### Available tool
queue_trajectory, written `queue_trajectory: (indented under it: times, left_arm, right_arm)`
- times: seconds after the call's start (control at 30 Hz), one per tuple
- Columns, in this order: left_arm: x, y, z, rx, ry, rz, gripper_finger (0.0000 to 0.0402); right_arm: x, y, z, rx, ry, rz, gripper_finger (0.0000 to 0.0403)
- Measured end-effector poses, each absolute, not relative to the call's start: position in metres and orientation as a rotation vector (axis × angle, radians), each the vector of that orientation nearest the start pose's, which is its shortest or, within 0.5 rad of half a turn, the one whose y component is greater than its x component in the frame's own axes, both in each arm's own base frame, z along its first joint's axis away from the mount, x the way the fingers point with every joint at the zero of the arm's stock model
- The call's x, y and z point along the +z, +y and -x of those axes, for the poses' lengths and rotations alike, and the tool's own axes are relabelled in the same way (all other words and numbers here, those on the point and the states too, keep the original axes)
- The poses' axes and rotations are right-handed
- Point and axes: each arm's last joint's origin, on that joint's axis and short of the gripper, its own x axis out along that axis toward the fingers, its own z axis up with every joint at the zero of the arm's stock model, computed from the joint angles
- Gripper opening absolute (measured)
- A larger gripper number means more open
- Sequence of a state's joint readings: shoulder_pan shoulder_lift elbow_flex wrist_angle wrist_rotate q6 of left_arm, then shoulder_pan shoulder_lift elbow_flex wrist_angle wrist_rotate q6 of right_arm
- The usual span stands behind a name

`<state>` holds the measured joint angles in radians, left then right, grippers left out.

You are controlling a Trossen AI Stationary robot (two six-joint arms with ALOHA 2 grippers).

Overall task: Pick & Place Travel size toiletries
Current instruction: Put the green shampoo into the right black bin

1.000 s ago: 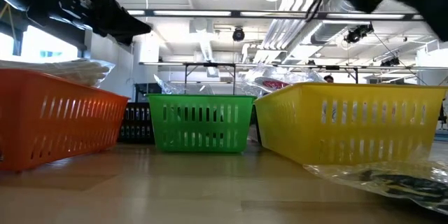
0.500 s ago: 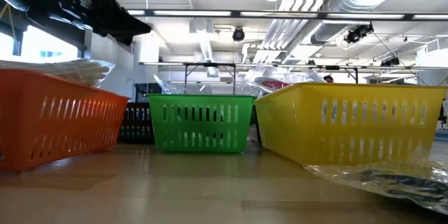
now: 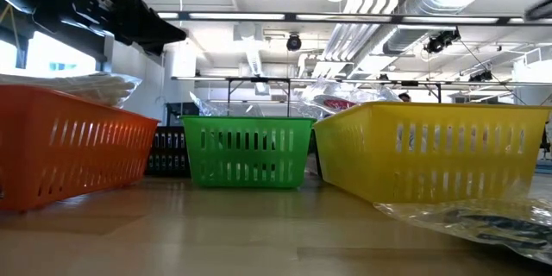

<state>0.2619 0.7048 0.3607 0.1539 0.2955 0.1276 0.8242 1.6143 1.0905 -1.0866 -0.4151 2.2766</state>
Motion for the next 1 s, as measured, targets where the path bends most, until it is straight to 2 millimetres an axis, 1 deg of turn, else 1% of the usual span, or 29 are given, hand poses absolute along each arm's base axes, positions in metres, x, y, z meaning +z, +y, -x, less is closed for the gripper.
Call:
queue_trajectory:
  times: [0.17,0.23,0.3,0.5,0.67,0.73,0.83,1.0]
  left_arm:
    - [0.23,0.034,-0.16,-0.044,0.18,-0.075,0.0]
    - [0.23,0.034,-0.16,-0.043,0.179,-0.076,0.0]
    - [0.23,0.034,-0.16,-0.043,0.179,-0.075,0.0]
    - [0.23,0.034,-0.16,-0.043,0.18,-0.075,0.0]
    - [0.23,0.034,-0.16,-0.043,0.18,-0.074,0.0]
    - [0.23,0.034,-0.16,-0.043,0.18,-0.074,0.0]
    - [0.23,0.034,-0.16,-0.044,0.18,-0.074,0.0]
    - [0.23,0.034,-0.16,-0.044,0.18,-0.074,0.0]
  right_arm:
    - [0.182,0.211,-0.173,-1.26,1.723,-1.072,0.0191]
    - [0.174,0.213,-0.171,-1.273,1.749,-1.03,0.0212]
    - [0.167,0.215,-0.17,-1.268,1.752,-0.99,0.0224]
    - [0.151,0.224,-0.17,-1.216,1.66,-0.907,0.0231]
    - [0.142,0.229,-0.164,-1.258,1.68,-0.856,0.0231]
    - [0.14,0.23,-0.161,-1.284,1.683,-0.838,0.0231]
    - [0.14,0.231,-0.161,-1.272,1.68,-0.837,0.0231]
    - [0.139,0.238,-0.162,-1.177,1.674,-0.869,0.0231]
